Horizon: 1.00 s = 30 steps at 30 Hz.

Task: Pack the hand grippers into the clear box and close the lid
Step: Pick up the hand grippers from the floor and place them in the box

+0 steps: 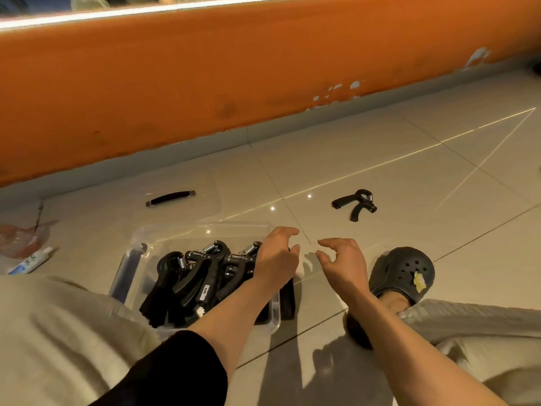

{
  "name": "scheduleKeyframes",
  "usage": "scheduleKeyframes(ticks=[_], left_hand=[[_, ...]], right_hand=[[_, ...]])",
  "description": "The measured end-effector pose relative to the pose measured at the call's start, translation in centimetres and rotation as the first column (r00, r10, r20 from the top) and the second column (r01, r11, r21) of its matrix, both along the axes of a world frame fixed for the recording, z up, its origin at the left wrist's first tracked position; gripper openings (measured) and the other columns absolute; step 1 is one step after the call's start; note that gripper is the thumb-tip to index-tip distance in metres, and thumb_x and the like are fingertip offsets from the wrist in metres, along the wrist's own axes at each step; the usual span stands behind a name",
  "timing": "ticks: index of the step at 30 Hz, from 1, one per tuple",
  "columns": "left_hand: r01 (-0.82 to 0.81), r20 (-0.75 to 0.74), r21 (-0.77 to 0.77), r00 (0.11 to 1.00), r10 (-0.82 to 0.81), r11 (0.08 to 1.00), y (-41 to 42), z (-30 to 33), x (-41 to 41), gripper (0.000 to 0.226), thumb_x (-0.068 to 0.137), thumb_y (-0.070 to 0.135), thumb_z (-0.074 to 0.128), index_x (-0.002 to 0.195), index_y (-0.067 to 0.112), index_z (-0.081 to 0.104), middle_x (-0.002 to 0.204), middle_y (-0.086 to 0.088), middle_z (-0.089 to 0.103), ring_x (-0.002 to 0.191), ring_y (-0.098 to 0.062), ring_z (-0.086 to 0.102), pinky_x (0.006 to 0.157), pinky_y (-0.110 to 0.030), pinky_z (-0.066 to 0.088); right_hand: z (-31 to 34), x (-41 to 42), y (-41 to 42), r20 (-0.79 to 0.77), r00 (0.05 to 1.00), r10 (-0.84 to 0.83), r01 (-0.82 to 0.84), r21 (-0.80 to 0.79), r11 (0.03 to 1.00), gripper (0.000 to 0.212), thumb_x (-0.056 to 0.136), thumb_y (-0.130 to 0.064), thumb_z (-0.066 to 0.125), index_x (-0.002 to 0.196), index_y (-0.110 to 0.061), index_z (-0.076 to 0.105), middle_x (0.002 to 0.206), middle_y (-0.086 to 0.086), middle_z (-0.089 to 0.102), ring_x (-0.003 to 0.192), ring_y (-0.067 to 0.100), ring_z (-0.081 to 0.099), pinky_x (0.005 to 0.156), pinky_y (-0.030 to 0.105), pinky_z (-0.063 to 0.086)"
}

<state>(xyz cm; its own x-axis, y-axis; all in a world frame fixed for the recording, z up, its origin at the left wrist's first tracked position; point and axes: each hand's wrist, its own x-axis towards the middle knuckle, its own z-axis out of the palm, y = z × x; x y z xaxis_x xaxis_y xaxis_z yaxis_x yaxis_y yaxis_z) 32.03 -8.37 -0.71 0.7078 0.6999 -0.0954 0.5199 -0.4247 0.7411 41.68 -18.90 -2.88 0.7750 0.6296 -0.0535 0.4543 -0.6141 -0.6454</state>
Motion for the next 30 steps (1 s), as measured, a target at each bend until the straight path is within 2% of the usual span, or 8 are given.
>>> scheduleKeyframes(ticks=[5,11,14,18,22,25,27,30], left_hand=[[0.036,-0.051,0.032,0.998,-0.035,0.999,-0.8,-0.7,4.9,0.032,0.095,0.017,0.051,0.126,0.019,0.055,0.133,0.003,0.053,0.122,-0.012,0.048,0.094,-0.017,0.034],[0.084,-0.111,0.109,0.991,-0.072,0.99,-1.1,-1.3,11.4,0.032,0.095,0.016,0.049,0.126,0.016,0.056,0.132,0.001,0.055,0.122,-0.016,0.05,0.1,-0.019,0.034],[0.082,-0.132,0.067,0.989,-0.073,0.994,-0.8,-1.9,15.2,0.033,0.095,0.015,0.049,0.127,0.016,0.055,0.132,0.001,0.054,0.123,-0.017,0.049,0.102,-0.022,0.033],[0.12,-0.181,0.028,0.977,-0.113,0.992,-0.4,-3.8,19.9,0.04,0.096,0.017,0.045,0.137,0.018,0.045,0.14,-0.001,0.047,0.129,-0.017,0.043,0.106,-0.024,0.03],[0.137,-0.238,0.052,0.964,-0.121,0.989,0.1,-6.5,23.8,0.042,0.098,0.016,0.042,0.14,0.019,0.041,0.143,-0.001,0.045,0.131,-0.017,0.038,0.107,-0.024,0.028],[0.15,-0.278,0.017,0.95,-0.139,0.989,0.6,-8.4,26.5,0.044,0.098,0.017,0.043,0.142,0.018,0.039,0.144,-0.002,0.043,0.133,-0.018,0.035,0.111,-0.025,0.026],[0.147,-0.307,0.006,0.942,-0.138,0.989,0.9,-9.6,28.3,0.042,0.098,0.017,0.044,0.14,0.017,0.041,0.142,-0.002,0.045,0.133,-0.018,0.036,0.11,-0.025,0.028],[0.125,-0.34,0.008,0.933,-0.115,0.992,1.0,-11.4,30.7,0.035,0.095,0.013,0.048,0.131,0.012,0.05,0.133,-0.008,0.053,0.125,-0.022,0.045,0.102,-0.028,0.037]], right_hand=[[0.1,5.5,-0.6,-0.078,0.996,-0.045,0.045,-0.002,0.999,0.031,0.091,-0.029,0.058,0.121,-0.023,0.062,0.131,0.001,0.054,0.122,0.017,0.048,0.101,0.029,0.036],[-1.7,12.9,-0.2,-0.056,0.993,-0.105,0.106,0.012,0.994,0.031,0.089,-0.027,0.062,0.119,-0.018,0.064,0.125,0.006,0.061,0.116,0.02,0.054,0.097,0.028,0.039],[-2.4,16.2,1.0,-0.154,0.974,-0.167,0.174,0.036,0.984,0.031,0.09,-0.024,0.059,0.12,-0.015,0.065,0.125,0.006,0.063,0.115,0.021,0.056,0.098,0.032,0.042],[-3.8,19.8,2.8,-0.21,0.961,-0.183,0.196,0.045,0.979,0.03,0.093,-0.014,0.054,0.12,-0.012,0.065,0.124,0.007,0.064,0.113,0.021,0.058,0.096,0.03,0.042],[-5.9,23.6,3.4,-0.272,0.946,-0.178,0.179,-0.022,0.984,0.034,0.092,-0.005,0.048,0.119,-0.013,0.065,0.126,0.009,0.061,0.115,0.024,0.056,0.094,0.029,0.042],[-7.4,26.6,3.5,-0.336,0.916,-0.218,0.206,-0.071,0.976,0.04,0.088,-0.002,0.048,0.123,-0.014,0.062,0.132,0.01,0.058,0.12,0.025,0.053,0.098,0.031,0.041],[-8.0,28.4,3.7,-0.374,0.9,-0.224,0.213,-0.071,0.974,0.042,0.088,-0.001,0.047,0.126,-0.012,0.06,0.134,0.012,0.056,0.123,0.027,0.051,0.1,0.032,0.04],[-8.9,30.6,4.3,-0.412,0.882,-0.23,0.219,-0.074,0.973,0.044,0.087,0.004,0.043,0.127,-0.009,0.058,0.128,0.014,0.059,0.117,0.03,0.053,0.092,0.031,0.041]])
